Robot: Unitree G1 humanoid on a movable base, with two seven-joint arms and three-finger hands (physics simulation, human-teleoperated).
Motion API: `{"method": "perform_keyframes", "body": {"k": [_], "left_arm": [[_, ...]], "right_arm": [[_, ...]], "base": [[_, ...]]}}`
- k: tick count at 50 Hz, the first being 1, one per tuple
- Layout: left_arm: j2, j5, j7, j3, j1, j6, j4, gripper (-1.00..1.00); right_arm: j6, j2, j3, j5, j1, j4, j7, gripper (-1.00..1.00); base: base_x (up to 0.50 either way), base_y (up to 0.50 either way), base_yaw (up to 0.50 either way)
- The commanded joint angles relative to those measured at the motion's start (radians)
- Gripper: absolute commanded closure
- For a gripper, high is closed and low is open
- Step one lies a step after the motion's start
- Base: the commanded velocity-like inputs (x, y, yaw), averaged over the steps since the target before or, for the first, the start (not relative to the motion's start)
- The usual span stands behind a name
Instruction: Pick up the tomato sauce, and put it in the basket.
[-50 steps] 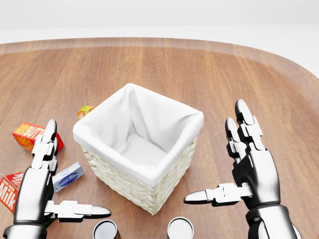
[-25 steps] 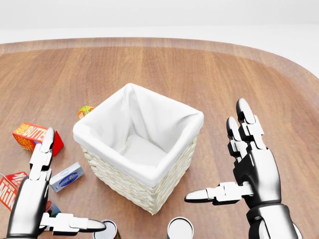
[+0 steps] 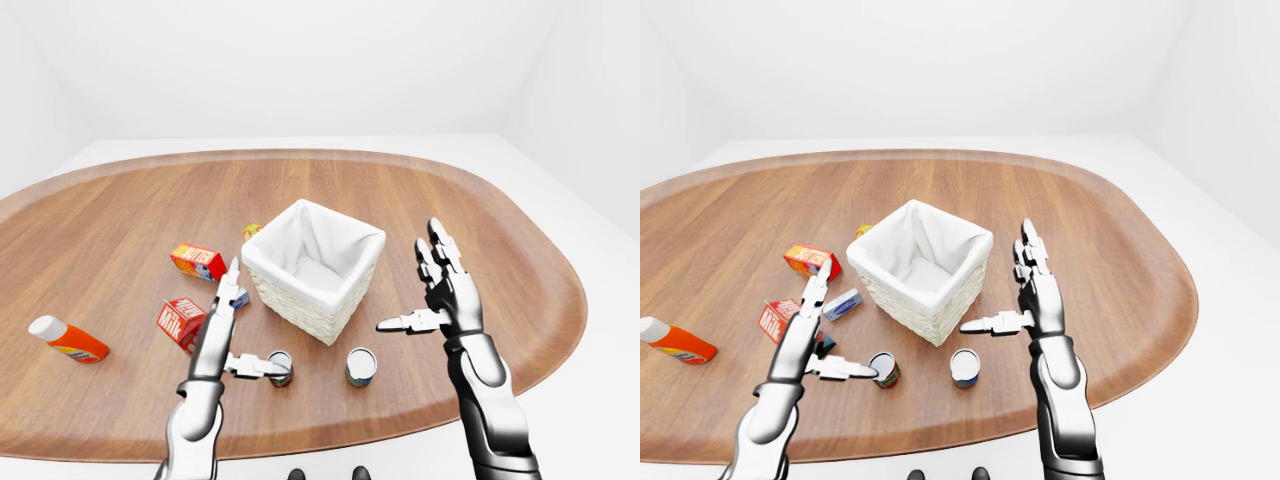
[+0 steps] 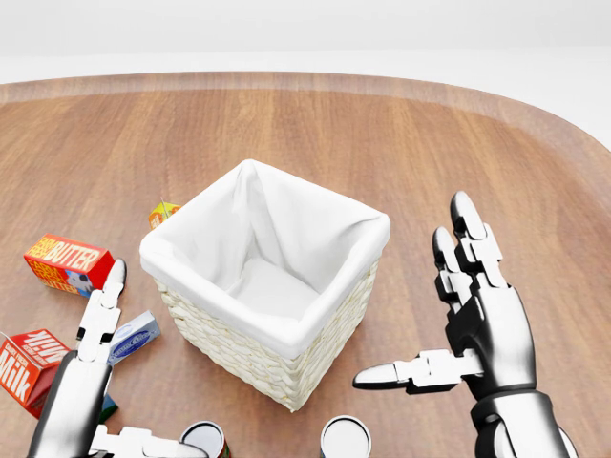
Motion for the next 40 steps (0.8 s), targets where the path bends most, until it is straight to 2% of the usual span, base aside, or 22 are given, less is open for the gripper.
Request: {"method": "perform_keyframes", "body": {"k": [1, 5, 40], "left_arm": [[0.003, 0.039, 0.006, -0.010, 0.010, -0.034, 0.023, -0.99], [0.005, 0.052, 0.009, -0.015, 0.015, -0.046, 0.033, -0.98], [0.017, 0.134, 0.078, -0.046, 0.017, -0.046, 0.170, -0.99]], "right_arm": [[0.000, 0.000, 0.001, -0.002, 0.001, 0.002, 0.000, -1.00], [0.000, 0.000, 0.001, -0.003, 0.001, 0.007, 0.000, -1.00], [0.000, 0.000, 0.001, -0.004, -0.003, 0.025, -0.001, -1.00]], "base": [[0.00, 0.00, 0.00], [0.00, 0.00, 0.00], [0.00, 0.00, 0.00]]}}
